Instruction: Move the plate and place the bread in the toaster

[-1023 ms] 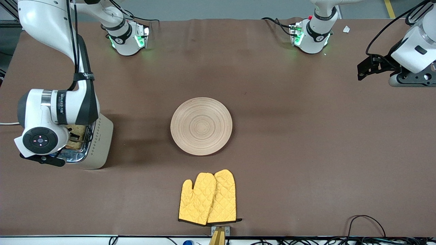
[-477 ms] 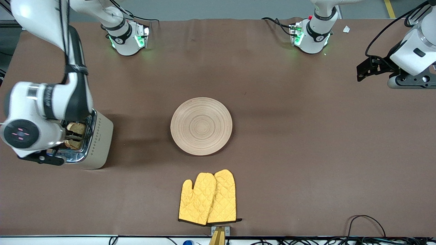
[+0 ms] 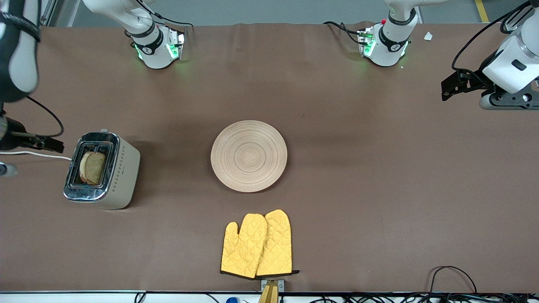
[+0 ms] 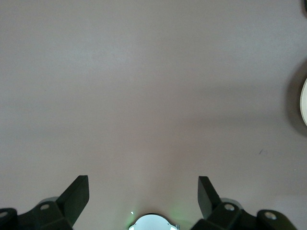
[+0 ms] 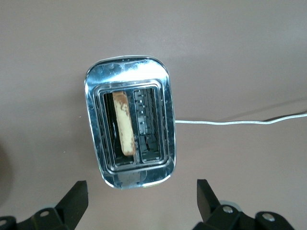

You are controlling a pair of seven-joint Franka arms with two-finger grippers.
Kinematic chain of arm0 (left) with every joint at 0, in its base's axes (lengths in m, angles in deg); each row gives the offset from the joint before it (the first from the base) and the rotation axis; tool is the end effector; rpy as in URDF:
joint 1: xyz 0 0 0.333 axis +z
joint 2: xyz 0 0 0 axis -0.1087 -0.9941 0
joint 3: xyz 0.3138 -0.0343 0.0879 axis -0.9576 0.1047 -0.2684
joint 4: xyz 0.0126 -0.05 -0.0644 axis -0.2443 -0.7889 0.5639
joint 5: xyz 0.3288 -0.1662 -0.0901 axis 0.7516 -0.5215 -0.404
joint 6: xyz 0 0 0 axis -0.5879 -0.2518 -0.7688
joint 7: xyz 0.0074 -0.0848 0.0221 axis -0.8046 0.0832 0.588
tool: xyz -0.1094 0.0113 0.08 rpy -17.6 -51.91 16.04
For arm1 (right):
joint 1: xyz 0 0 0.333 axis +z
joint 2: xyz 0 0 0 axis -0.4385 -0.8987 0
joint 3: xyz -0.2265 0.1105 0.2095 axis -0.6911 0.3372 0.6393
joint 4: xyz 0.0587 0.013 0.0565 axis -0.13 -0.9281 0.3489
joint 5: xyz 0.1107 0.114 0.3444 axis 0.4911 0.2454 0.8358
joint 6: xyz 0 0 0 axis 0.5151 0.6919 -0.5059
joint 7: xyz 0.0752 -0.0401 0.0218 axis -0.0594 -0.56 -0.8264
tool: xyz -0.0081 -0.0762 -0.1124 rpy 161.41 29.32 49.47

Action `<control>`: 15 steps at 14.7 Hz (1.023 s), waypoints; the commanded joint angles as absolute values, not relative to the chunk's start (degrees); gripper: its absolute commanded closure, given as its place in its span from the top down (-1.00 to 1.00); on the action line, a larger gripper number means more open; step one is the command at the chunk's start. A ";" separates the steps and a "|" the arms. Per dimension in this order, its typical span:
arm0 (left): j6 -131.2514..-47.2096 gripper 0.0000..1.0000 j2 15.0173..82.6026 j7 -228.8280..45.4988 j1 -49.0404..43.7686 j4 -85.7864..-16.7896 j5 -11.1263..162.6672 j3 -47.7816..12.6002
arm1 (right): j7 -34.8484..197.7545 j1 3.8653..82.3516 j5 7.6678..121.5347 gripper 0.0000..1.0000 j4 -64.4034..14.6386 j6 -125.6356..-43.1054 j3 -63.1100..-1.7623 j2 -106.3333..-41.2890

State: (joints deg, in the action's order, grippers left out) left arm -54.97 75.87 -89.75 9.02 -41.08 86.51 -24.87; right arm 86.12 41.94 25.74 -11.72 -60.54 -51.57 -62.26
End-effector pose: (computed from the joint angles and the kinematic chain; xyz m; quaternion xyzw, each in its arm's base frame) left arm 0.5117 -0.0704 0.6152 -0.9983 0.0304 0.0438 0.0225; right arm 0.5919 -0.0719 0.5355 0.9949 -0.0686 -0.0480 0.0566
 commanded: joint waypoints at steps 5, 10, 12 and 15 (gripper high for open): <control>-54.07 1.00 77.07 -90.14 8.88 -40.96 85.99 -25.19 | 84.20 42.36 26.96 1.00 -20.87 -58.85 -50.45 -47.54; -54.16 1.00 76.98 -90.14 8.96 -40.96 85.99 -25.11 | 84.64 42.36 27.05 1.00 -16.84 -53.92 -50.45 -48.06; -54.07 1.00 76.98 -90.14 9.14 -40.96 85.99 -25.19 | 86.04 43.41 27.05 1.00 -14.82 -52.87 -50.37 -48.06; -54.16 1.00 76.98 -90.14 9.14 -40.87 85.99 -25.19 | 86.05 44.20 27.32 1.00 -13.58 -52.77 -50.45 -48.15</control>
